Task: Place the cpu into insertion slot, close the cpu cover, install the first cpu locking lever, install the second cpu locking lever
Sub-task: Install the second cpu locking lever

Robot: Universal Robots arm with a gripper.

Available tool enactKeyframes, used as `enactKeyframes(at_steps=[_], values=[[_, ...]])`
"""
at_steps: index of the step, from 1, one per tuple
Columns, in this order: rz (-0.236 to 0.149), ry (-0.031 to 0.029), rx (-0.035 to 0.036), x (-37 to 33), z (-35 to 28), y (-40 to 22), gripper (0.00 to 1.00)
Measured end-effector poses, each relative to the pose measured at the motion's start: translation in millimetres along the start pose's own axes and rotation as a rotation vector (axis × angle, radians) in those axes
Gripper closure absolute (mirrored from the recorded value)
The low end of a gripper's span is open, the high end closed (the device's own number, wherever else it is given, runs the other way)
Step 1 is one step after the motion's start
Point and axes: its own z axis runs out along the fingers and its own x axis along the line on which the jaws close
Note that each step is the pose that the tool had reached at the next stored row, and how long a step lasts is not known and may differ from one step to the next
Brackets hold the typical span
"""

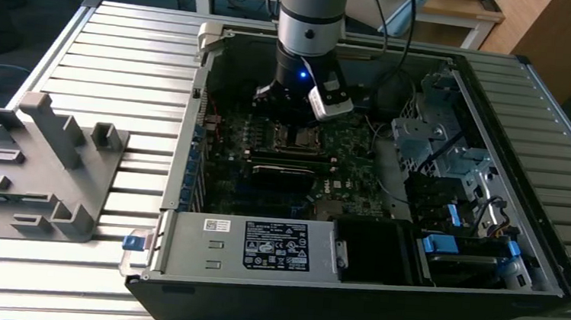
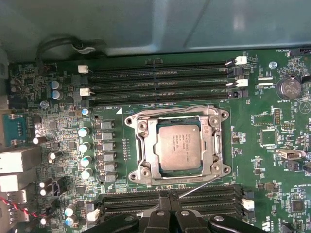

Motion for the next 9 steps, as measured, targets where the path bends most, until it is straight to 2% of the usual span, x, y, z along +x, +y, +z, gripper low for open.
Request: enactKeyframes(at_steps=[9], values=[[0.0,-0.0001,-0.0002,0.4,1.3,0.1,0.89]])
